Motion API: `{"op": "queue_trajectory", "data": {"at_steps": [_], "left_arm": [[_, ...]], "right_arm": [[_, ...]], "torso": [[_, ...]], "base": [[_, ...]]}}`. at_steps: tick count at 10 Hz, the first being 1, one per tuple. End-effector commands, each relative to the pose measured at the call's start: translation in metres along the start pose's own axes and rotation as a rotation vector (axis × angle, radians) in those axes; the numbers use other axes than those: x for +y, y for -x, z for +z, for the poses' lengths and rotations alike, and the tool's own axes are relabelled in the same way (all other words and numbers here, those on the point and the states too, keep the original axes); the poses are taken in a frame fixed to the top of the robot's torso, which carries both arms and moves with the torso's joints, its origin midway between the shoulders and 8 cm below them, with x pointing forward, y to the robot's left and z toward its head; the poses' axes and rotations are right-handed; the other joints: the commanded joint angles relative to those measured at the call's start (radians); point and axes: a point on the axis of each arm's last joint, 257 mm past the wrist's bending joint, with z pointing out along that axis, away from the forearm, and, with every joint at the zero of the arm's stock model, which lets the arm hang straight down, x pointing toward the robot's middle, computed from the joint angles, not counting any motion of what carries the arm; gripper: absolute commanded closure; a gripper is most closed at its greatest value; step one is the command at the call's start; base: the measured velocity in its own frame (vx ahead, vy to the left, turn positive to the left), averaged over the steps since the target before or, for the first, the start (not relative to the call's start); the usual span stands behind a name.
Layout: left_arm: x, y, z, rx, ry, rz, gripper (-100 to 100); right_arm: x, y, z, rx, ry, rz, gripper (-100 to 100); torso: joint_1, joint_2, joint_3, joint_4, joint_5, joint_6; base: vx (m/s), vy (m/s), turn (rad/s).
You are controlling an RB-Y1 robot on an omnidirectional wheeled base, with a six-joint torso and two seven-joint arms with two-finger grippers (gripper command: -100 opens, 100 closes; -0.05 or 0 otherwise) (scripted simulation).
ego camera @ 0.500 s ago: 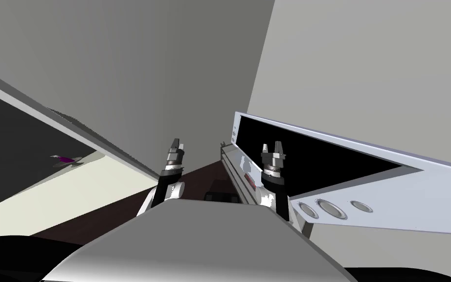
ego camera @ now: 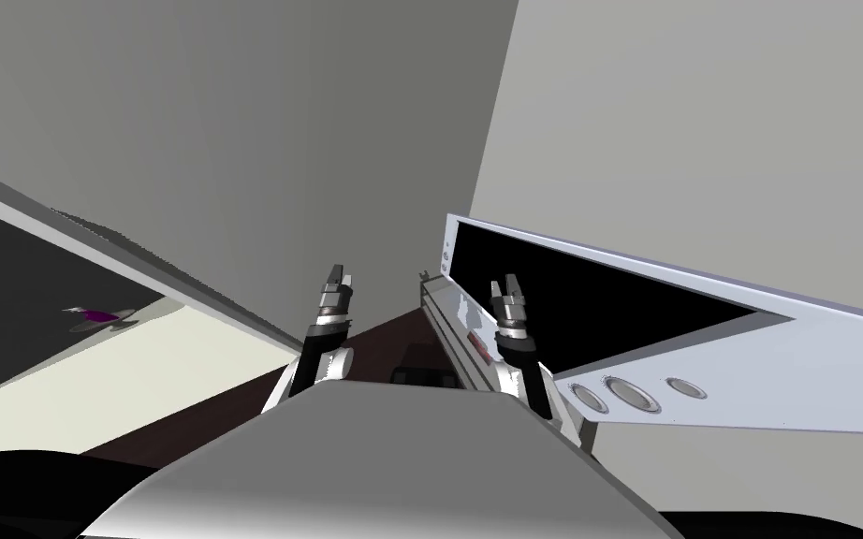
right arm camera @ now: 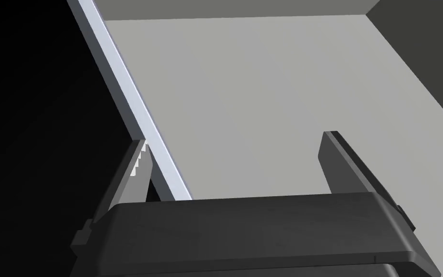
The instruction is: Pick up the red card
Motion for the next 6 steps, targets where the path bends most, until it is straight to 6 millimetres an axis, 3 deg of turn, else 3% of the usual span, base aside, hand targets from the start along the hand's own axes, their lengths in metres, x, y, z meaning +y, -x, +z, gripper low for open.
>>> {"op": "queue_trajectory", "data": {"at_steps": [1, 2, 5, 6], "left_arm": [[0.000, 0.000, 0.000, 0.000, 0.000, 0.000, 0], [0.000, 0.000, 0.000, 0.000, 0.000, 0.000, 0], [0.000, 0.000, 0.000, 0.000, 0.000, 0.000, 0], [0.000, 0.000, 0.000, 0.000, 0.000, 0.000, 0]], "right_arm": [[-0.021, -0.008, -0.005, 0.061, -0.039, -0.063, -100], [-0.022, -0.009, -0.005, 0.070, -0.040, -0.067, -100], [-0.064, -0.031, -0.023, 0.215, -0.118, -0.202, -100], [-0.069, -0.031, -0.025, 0.223, -0.128, -0.206, -100]], "torso": [[0.000, 0.000, 0.000, 0.000, 0.000, 0.000], [0.000, -0.001, 0.000, 0.000, 0.000, 0.000], [0.000, 0.000, 0.000, 0.000, 0.000, 0.000], [0.001, -0.001, -0.001, 0.000, 0.000, 0.000]], "base": [[0.045, 0.038, -0.072], [0.028, 0.029, -0.019], [0.041, 0.042, -0.054], [0.041, 0.034, -0.023]]}}
